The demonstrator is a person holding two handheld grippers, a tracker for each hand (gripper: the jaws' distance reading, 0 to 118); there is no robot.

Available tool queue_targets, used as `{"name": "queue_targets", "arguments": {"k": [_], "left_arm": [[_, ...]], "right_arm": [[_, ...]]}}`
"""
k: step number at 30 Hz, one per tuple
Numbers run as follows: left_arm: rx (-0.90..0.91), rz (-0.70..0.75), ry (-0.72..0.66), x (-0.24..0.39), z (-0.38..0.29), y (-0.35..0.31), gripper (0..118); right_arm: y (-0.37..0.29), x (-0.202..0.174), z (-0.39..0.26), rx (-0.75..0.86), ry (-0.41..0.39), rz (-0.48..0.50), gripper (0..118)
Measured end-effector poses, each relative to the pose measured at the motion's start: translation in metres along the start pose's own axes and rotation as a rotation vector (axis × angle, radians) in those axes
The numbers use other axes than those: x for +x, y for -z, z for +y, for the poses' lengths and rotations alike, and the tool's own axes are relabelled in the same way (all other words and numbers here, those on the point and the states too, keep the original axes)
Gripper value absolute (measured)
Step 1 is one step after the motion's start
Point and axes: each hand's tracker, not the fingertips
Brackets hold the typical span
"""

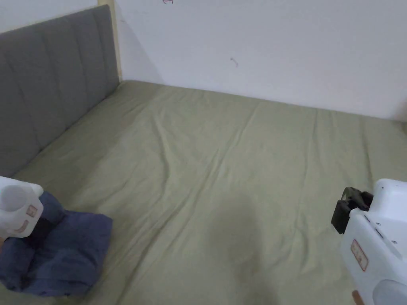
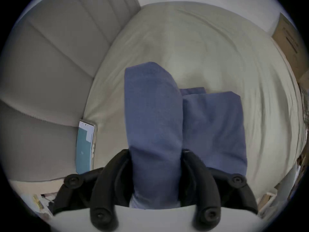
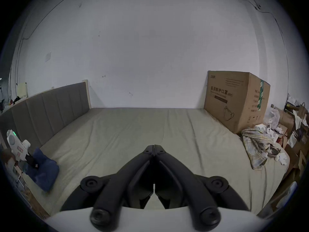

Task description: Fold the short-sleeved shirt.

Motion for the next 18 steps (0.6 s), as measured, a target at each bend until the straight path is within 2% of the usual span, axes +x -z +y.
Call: {"name": "queue_targets", "arguments": {"k": [1, 2, 3, 8, 9, 10, 12, 13, 14, 16, 18], "left_arm": [[0.013, -0.001, -0.026, -0.001, -0.003, 0.0, 77], [0.014, -0.018, -0.052, 0.0, -0.005, -0.001, 110], [0.013, -0.037, -0.073, 0.001, -0.007, -0.004, 118], [0.1, -0.065, -0.111, 0.027, -0.008, -0.038, 111], [0.132, -0.079, -0.115, 0.034, -0.009, -0.048, 106], [0.156, -0.111, -0.115, 0.042, -0.009, -0.057, 94], [0.195, -0.176, -0.122, 0.06, -0.011, -0.078, 34], [0.217, -0.201, -0.116, 0.076, -0.014, -0.09, 11], [0.25, -0.196, -0.106, 0.089, -0.019, -0.098, 4], [0.377, -0.13, -0.085, 0.119, -0.033, -0.113, 1], [0.415, -0.101, -0.131, 0.147, -0.045, -0.122, 1]], "right_arm": [[0.001, -0.002, -0.001, -0.002, -0.002, 0.004, 0], [0.001, -0.004, -0.002, -0.001, -0.009, 0.005, 0], [0.001, -0.007, -0.003, 0.002, -0.021, -0.003, 0], [0.0, -0.008, -0.002, 0.006, -0.023, 0.007, 0], [-0.002, -0.007, -0.002, 0.007, -0.019, 0.011, 0], [-0.003, -0.007, -0.002, 0.008, -0.019, 0.011, 0], [-0.008, -0.005, -0.002, 0.017, -0.027, 0.006, 0], [-0.012, -0.002, -0.002, 0.021, -0.026, 0.004, 0], [-0.014, 0.0, -0.001, 0.023, -0.023, 0.005, 0], [-0.021, 0.006, -0.001, 0.029, -0.007, 0.009, 0], [-0.025, 0.011, -0.001, 0.032, -0.009, 0.008, 0]]}}
